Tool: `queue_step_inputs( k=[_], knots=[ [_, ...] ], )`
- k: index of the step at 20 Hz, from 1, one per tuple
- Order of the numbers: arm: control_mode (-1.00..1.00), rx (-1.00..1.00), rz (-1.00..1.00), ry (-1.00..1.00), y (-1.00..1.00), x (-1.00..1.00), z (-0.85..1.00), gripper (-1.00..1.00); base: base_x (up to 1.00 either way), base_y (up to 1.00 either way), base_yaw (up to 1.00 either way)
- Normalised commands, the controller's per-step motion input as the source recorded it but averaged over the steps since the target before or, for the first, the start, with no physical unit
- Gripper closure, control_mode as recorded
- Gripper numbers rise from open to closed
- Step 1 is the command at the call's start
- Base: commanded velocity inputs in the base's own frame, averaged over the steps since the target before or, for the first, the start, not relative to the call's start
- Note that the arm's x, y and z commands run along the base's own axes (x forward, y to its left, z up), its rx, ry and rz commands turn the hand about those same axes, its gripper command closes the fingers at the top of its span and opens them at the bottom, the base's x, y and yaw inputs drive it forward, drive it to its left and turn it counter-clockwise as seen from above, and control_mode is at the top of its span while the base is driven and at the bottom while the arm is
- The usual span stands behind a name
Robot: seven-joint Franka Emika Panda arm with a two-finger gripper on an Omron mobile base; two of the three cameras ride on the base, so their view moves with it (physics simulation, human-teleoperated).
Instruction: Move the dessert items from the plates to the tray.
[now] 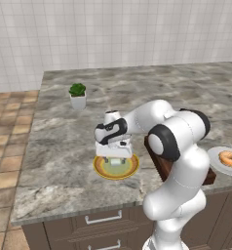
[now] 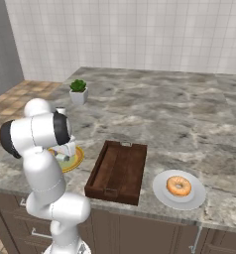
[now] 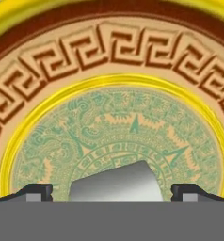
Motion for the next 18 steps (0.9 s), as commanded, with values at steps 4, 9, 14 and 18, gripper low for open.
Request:
queue_step_inputs(
  k=[4, 9, 14, 18],
  knots=[
    [-1.0, 0.0, 0.0, 0.0, 0.0, 0.0, -0.15, -1.0, 0.0, 0.0, 0.0],
    [-1.0, 0.0, 0.0, 0.0, 0.01, 0.0, -0.09, -1.0, 0.0, 0.0, 0.0],
    [-1.0, 0.0, 0.0, 0.0, 0.0, 0.0, 0.0, 1.0, 0.0, 0.0, 0.0],
    [-1.0, 0.0, 0.0, 0.0, 0.0, 0.0, 0.0, 1.0, 0.0, 0.0, 0.0]
  ],
)
